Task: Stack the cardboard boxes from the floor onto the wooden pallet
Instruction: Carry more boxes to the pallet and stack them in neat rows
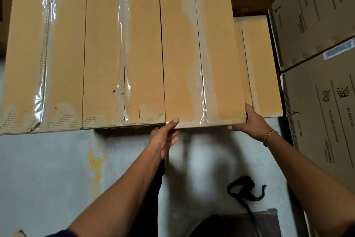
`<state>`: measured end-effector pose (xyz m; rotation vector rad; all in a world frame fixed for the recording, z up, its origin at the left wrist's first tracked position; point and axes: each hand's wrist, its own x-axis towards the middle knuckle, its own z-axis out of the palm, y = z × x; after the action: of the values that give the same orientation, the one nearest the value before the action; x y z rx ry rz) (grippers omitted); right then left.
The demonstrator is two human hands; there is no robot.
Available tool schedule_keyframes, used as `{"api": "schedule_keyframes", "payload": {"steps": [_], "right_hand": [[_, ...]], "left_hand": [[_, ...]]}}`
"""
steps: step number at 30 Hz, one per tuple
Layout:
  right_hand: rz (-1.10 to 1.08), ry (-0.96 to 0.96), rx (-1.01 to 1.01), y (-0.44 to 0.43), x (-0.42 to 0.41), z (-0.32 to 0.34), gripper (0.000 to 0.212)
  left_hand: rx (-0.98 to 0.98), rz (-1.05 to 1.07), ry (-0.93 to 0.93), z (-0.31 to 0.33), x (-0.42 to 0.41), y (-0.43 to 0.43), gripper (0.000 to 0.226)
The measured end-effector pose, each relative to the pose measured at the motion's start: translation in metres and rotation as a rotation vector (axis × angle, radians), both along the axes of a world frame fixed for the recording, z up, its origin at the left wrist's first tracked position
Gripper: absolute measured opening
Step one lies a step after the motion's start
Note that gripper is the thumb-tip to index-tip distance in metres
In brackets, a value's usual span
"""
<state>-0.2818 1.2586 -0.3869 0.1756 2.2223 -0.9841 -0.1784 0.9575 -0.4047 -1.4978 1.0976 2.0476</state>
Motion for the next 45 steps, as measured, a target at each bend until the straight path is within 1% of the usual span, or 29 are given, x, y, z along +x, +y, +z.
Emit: {"api": "schedule_keyframes", "payload": {"steps": [1, 2, 3, 6, 7, 11, 14, 16, 17, 18, 19, 20, 21, 22, 23, 24, 25, 26, 27, 28, 29, 30, 31, 32, 34, 38, 45], "right_hand": [[-0.002, 0.001, 0.000, 0.000, 0.000, 0.000, 0.094], [-0.005, 0.005, 0.000, 0.000, 0.001, 0.000, 0.094], [-0.010, 0.008, -0.001, 0.000, 0.001, 0.000, 0.094], [-0.016, 0.003, -0.002, 0.000, 0.002, -0.001, 0.095], [-0.016, 0.004, 0.000, 0.001, 0.002, -0.001, 0.095], [-0.017, 0.010, 0.012, 0.001, 0.001, -0.002, 0.095], [-0.017, 0.011, 0.018, -0.002, -0.002, -0.001, 0.096], [-0.014, 0.013, 0.026, -0.002, -0.002, -0.001, 0.095], [-0.015, 0.013, 0.031, -0.002, -0.002, -0.001, 0.095], [-0.017, 0.013, 0.035, -0.002, -0.001, -0.001, 0.095], [-0.017, 0.016, 0.040, -0.003, -0.001, -0.001, 0.096], [-0.019, 0.020, 0.043, -0.003, 0.000, -0.001, 0.098], [-0.020, 0.023, 0.044, -0.004, 0.000, -0.001, 0.099], [-0.022, 0.028, 0.044, -0.004, 0.001, -0.001, 0.100], [-0.024, 0.032, 0.042, -0.004, 0.001, -0.001, 0.101], [-0.027, 0.036, 0.038, -0.005, 0.002, -0.001, 0.101], [-0.029, 0.041, 0.033, -0.005, 0.003, -0.002, 0.102], [-0.032, 0.045, 0.029, -0.005, 0.003, -0.002, 0.102], [-0.033, 0.048, 0.027, -0.005, 0.003, -0.003, 0.103], [-0.033, 0.053, 0.026, -0.005, 0.003, -0.003, 0.103], [-0.031, 0.059, 0.026, -0.006, 0.004, -0.004, 0.103], [-0.029, 0.067, 0.025, -0.007, 0.004, -0.004, 0.103], [-0.028, 0.076, 0.026, -0.007, 0.005, -0.005, 0.104], [-0.030, 0.083, 0.027, -0.008, 0.006, -0.006, 0.105], [-0.037, 0.094, 0.032, -0.008, 0.006, -0.009, 0.107], [-0.035, 0.099, 0.051, -0.010, 0.006, -0.011, 0.108], [-0.033, 0.099, 0.060, -0.012, -0.001, -0.012, 0.109]], "left_hand": [[0.006, -0.020, -0.006, 0.001, 0.000, 0.001, 0.052], [0.020, -0.044, -0.019, 0.003, 0.001, 0.001, 0.047], [0.031, -0.080, -0.038, 0.003, 0.002, 0.002, 0.050], [0.083, -0.169, -0.077, 0.003, 0.005, 0.007, 0.074], [0.092, -0.173, -0.071, 0.002, 0.006, 0.008, 0.074], [0.064, -0.100, -0.016, -0.001, 0.003, 0.008, 0.049], [0.041, -0.081, -0.001, 0.000, 0.000, 0.006, 0.044], [-0.030, -0.139, -0.007, 0.001, 0.003, 0.006, 0.048], [-0.110, -0.224, -0.013, 0.004, 0.005, 0.006, 0.057], [-0.235, -0.366, -0.023, 0.008, 0.008, 0.005, 0.069], [-0.414, -0.570, -0.029, 0.011, 0.013, 0.003, 0.077], [-0.652, -0.824, -0.027, 0.014, 0.018, -0.001, 0.078], [-0.913, -1.046, -0.009, 0.017, 0.023, -0.006, 0.071], [-1.135, -1.161, 0.055, 0.020, 0.026, -0.013, 0.061], [-1.284, -1.184, 0.157, 0.024, 0.027, -0.022, 0.051], [-1.385, -1.175, 0.262, 0.024, 0.028, -0.031, 0.044], [-1.469, -1.141, 0.344, 0.026, 0.027, -0.039, 0.043], [-1.539, -1.121, 0.397, 0.020, 0.026, -0.047, 0.045], [-1.599, -1.122, 0.427, 0.017, 0.025, -0.052, 0.052], [-1.633, -1.148, 0.433, 0.015, 0.022, -0.057, 0.065], [-1.632, -1.198, 0.418, 0.010, 0.019, -0.060, 0.083], [-1.616, -1.266, 0.398, 0.006, 0.017, -0.063, 0.102], [-1.595, -1.337, 0.385, 0.002, 0.014, -0.065, 0.117], [-1.585, -1.391, 0.382, -0.002, 0.012, -0.066, 0.124], [-1.574, -1.454, 0.365, -0.009, 0.008, -0.067, 0.124], [-1.579, -1.503, 0.320, -0.012, 0.007, -0.066, 0.119], [-1.613, -1.488, 0.308, -0.014, 0.006, -0.064, 0.113]]}}
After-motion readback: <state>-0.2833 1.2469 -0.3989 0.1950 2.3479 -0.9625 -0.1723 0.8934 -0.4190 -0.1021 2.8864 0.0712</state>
